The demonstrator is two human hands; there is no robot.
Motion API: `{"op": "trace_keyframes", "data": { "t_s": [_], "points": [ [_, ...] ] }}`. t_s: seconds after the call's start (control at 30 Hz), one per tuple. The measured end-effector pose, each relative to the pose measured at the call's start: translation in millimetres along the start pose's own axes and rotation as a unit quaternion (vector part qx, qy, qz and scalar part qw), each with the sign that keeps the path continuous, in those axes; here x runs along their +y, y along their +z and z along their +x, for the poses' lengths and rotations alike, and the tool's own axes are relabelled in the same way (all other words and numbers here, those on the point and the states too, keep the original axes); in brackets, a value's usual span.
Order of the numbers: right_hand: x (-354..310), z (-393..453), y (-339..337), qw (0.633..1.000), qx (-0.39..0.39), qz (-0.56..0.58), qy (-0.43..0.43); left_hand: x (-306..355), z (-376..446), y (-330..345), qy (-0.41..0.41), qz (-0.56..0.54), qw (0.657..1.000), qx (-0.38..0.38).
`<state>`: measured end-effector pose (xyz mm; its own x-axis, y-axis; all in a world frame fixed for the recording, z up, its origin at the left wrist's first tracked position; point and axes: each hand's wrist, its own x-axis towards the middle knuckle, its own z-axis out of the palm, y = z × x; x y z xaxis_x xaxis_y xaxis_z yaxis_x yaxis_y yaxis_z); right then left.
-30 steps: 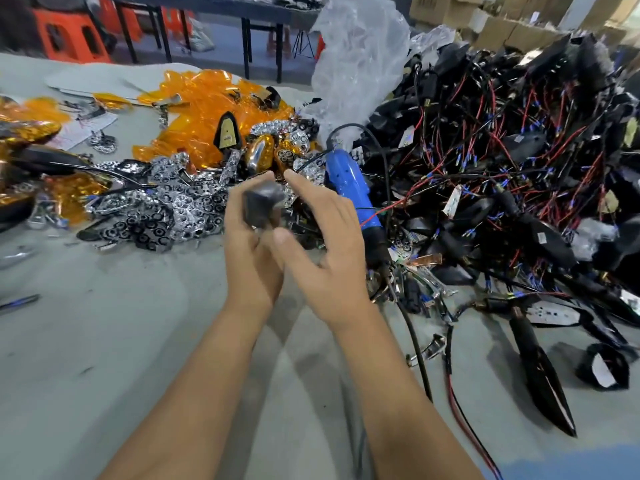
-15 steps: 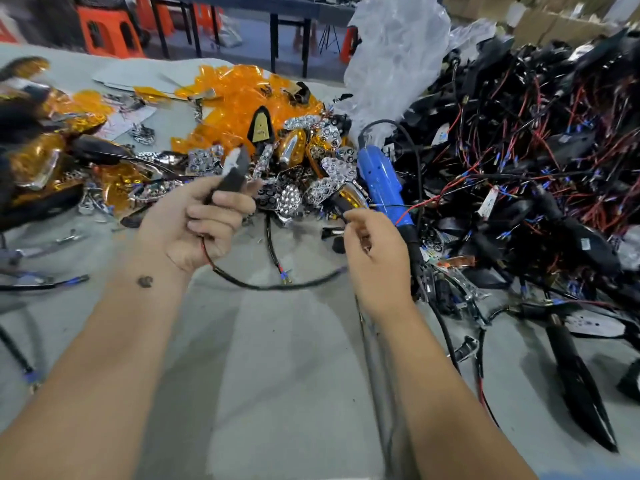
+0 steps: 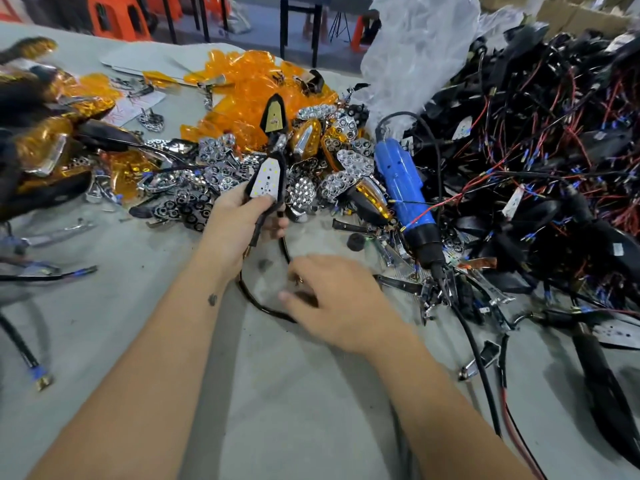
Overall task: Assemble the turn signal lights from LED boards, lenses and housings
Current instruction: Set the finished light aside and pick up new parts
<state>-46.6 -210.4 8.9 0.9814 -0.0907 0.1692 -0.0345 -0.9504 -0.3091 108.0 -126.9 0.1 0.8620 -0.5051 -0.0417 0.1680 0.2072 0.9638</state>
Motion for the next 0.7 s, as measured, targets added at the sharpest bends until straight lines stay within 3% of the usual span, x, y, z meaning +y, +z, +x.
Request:
{"op": "trace_keyframes", "data": {
  "t_s": [0.13,0.23,0.3,0.37,0.43,0.5,0.6,0.7],
  "points": [
    [-24.4,0.6,-1.8,0.990,-0.084,0.108,-0.024,-4.2,1.4,1.3,0.026,0.048,0.998,0.025],
    [-35.4,5.6,-7.1,0.950,-0.163,0.266,-0.016,-6.6,1.2,2.0,0.037,0.073,0.996,0.046],
    [-35.0,16.5,-9.3,0.964,-0.102,0.243,-0.023,-7.2,1.6,2.7,0.042,0.066,0.995,0.054],
    [-23.5,35.0,-5.9,0.972,0.027,0.230,0.031,-8.3,2.1,3.0,0.046,0.049,0.996,0.062],
    [-7.3,53.2,-3.4,0.946,0.160,0.256,0.120,-10.6,2.9,2.8,0.053,0.050,0.995,0.063],
    [9.3,66.2,4.0,0.925,0.224,0.237,0.196,-11.8,3.9,2.7,0.055,0.047,0.996,0.054],
    [26.1,76.9,18.9,0.951,0.160,0.124,0.234,-12.1,5.3,2.2,0.057,0.024,0.997,0.045],
    [29.5,83.0,25.0,0.974,0.099,-0.006,0.203,-12.8,3.6,2.8,0.068,0.026,0.996,0.060]
  ]
}}
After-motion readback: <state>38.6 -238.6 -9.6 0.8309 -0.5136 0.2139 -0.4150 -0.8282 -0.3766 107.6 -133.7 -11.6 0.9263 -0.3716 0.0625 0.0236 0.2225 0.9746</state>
